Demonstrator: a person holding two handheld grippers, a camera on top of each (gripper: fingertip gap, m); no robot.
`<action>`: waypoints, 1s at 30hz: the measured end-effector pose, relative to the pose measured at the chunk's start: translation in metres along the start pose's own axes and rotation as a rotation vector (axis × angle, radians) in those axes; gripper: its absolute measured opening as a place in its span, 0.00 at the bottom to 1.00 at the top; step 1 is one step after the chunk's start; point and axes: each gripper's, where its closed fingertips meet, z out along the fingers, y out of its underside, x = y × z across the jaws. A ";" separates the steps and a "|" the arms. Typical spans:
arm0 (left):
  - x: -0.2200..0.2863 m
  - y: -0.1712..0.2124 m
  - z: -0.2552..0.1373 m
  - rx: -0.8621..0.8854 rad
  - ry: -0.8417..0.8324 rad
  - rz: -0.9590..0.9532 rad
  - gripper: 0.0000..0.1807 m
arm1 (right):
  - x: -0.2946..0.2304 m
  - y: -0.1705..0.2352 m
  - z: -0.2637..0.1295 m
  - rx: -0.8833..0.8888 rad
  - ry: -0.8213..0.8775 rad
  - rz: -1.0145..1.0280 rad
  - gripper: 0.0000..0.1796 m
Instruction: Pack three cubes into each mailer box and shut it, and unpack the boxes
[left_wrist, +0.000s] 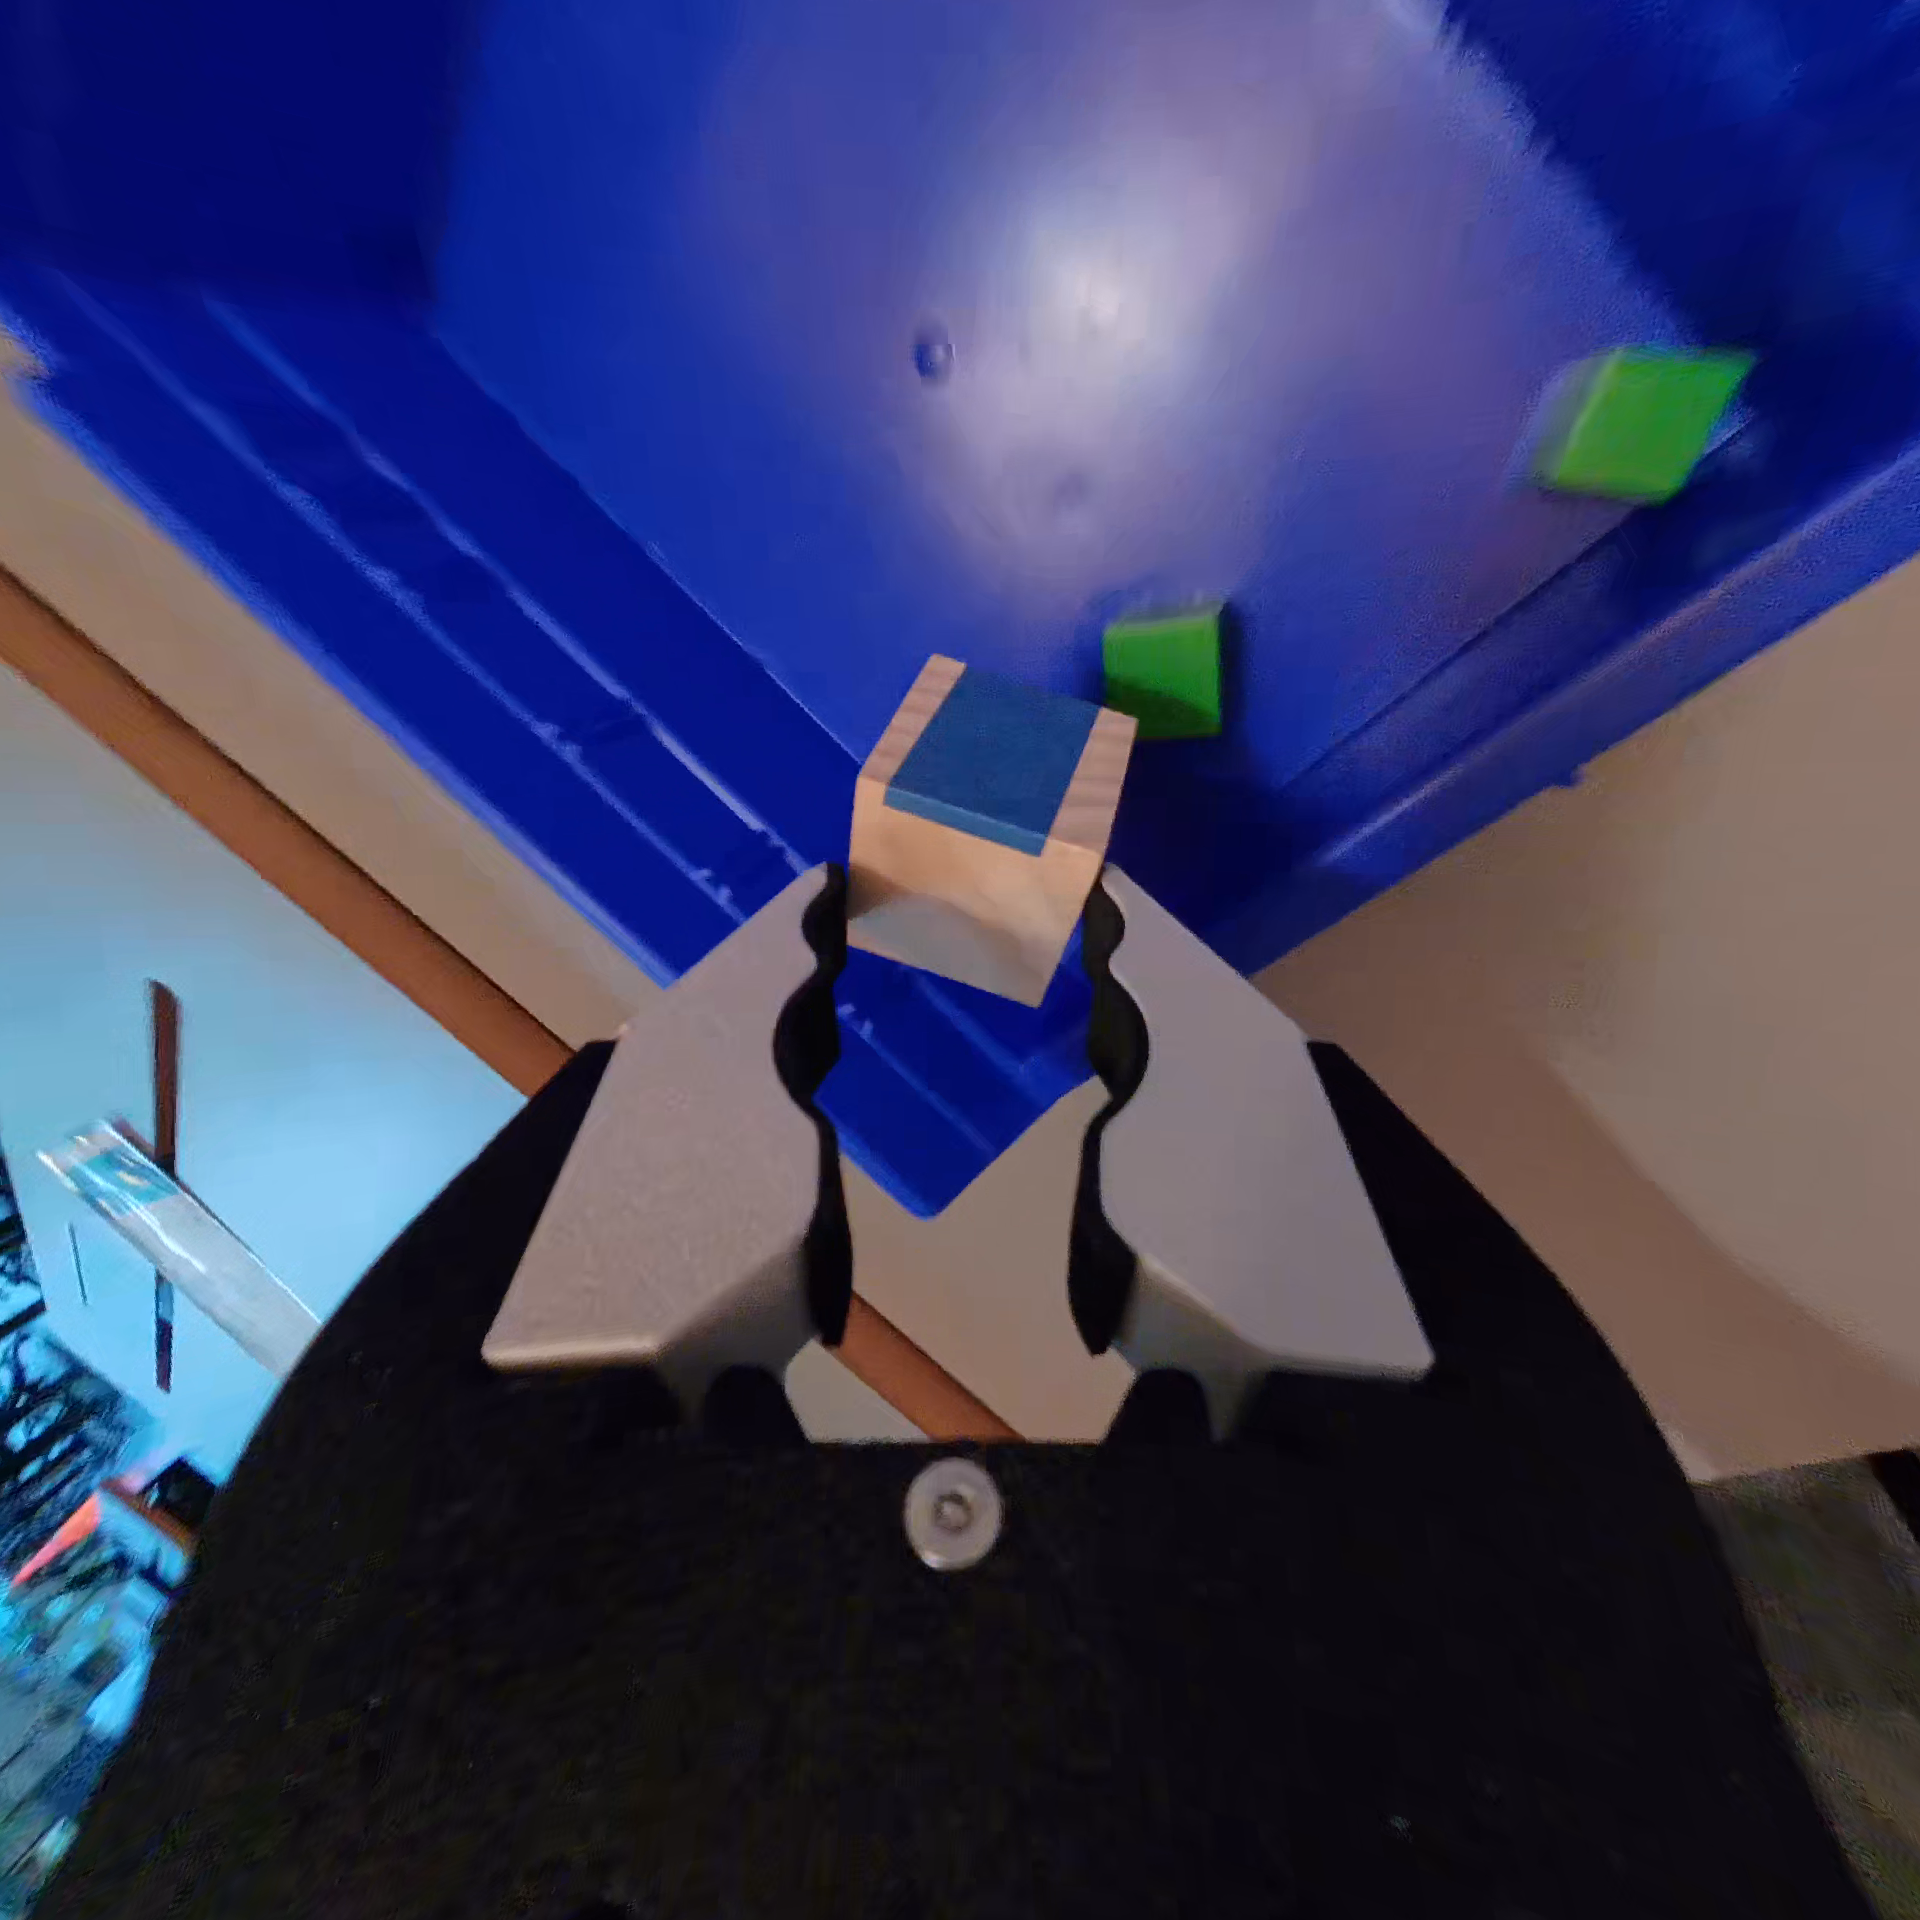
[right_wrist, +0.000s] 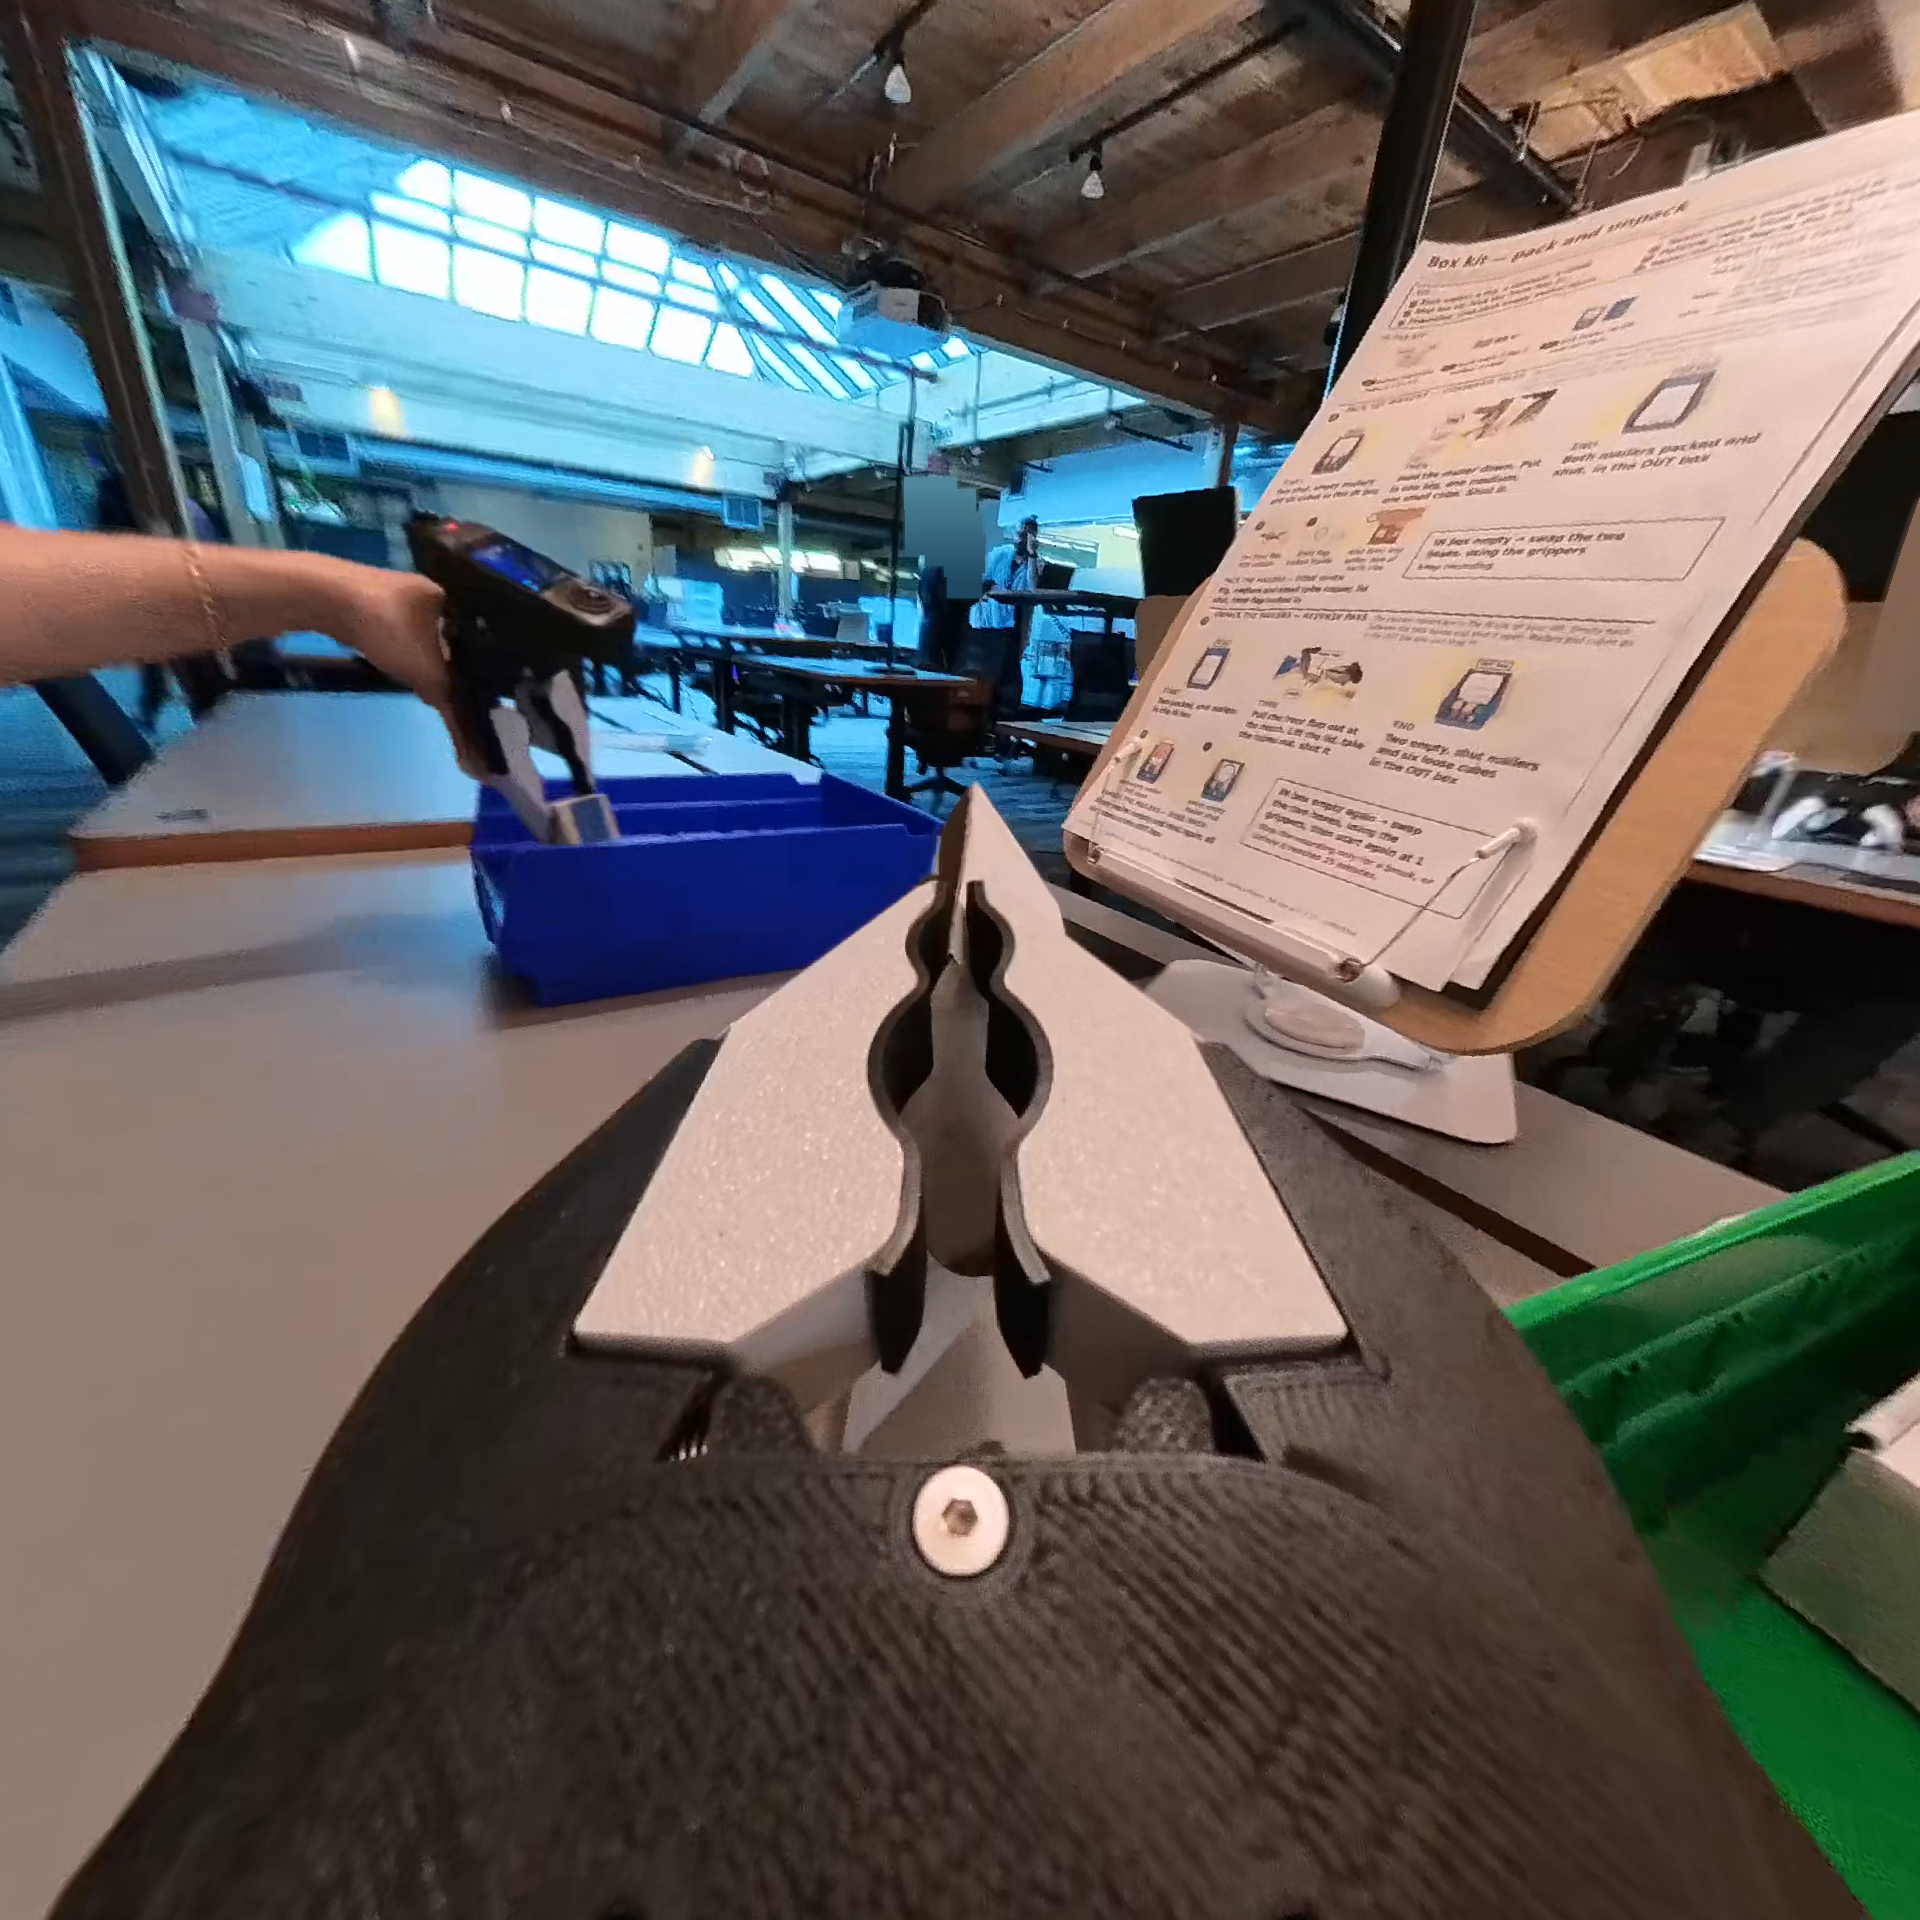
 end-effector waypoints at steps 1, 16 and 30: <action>-0.001 -0.010 -0.016 0.058 -0.015 -0.011 0.24 | -0.001 -0.003 0.000 0.017 -0.014 0.044 0.01; 0.276 -0.226 -0.114 0.308 0.074 0.617 0.24 | -0.024 -0.002 0.018 0.091 -0.096 0.210 0.01; 0.273 -0.221 -0.057 0.274 0.059 0.366 0.33 | -0.043 0.005 0.016 0.081 -0.015 0.048 0.01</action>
